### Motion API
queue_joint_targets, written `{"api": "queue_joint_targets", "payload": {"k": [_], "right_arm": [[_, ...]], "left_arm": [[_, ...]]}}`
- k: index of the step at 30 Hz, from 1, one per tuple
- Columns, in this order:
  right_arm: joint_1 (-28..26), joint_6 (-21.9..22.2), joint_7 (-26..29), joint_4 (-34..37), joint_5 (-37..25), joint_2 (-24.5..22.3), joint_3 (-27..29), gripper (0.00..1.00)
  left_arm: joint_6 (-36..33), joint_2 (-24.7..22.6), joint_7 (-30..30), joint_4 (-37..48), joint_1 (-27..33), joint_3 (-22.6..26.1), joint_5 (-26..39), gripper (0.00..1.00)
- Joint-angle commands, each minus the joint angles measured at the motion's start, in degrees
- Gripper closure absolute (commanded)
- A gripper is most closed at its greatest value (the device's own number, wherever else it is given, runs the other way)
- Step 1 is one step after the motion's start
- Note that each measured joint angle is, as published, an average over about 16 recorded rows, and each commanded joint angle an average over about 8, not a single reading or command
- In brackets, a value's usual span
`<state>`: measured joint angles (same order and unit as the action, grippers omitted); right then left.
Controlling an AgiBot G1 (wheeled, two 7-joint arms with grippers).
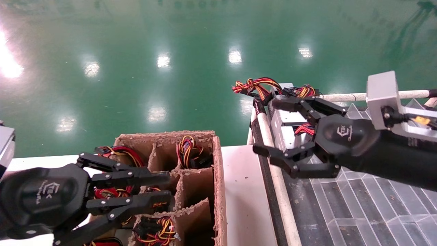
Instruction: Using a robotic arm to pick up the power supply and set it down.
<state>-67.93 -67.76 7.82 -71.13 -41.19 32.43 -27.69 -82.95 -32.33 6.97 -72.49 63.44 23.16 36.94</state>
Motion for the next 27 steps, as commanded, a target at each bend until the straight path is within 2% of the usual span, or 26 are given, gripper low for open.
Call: {"api": "queue_joint_targets", "payload": {"k": [1, 27], "right_arm": [[0.5, -1.4, 0.2, -0.2, -0.1, 0.2, 0.9, 0.0], [6.5, -18.4, 3.0, -2.5, -0.7, 2.6, 11.9, 0.0]], "left_arm": [[0.0, 0.0, 0.0, 0.0, 0.0, 0.0, 0.0, 0.0], [0.0, 0.0, 0.0, 0.0, 0.0, 0.0, 0.0, 0.0]]}}
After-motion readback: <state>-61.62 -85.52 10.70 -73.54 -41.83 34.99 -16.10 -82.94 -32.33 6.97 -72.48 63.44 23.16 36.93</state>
